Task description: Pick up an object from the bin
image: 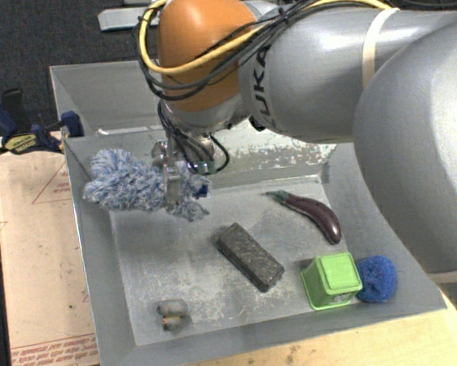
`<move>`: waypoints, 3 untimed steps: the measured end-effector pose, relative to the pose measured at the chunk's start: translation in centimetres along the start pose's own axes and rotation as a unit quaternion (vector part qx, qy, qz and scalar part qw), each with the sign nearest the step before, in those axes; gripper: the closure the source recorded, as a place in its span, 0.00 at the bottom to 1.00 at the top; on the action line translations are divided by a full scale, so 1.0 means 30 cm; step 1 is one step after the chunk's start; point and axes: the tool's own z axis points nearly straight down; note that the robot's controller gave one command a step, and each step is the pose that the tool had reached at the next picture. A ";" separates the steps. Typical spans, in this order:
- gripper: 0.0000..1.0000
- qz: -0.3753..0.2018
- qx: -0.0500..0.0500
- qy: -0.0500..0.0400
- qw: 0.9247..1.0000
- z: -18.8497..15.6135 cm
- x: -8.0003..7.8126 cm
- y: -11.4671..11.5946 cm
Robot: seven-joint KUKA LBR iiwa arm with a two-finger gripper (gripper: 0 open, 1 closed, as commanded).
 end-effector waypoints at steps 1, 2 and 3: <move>0.00 0.002 -0.001 -0.004 1.000 -0.020 -0.005 -0.003; 0.00 0.094 -0.001 -0.005 0.996 0.163 -0.010 0.043; 0.00 0.056 0.003 -0.008 0.998 0.434 -0.005 0.146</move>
Offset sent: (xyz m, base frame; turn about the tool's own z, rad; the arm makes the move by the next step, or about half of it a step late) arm 0.0024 0.0343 -0.1343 0.4679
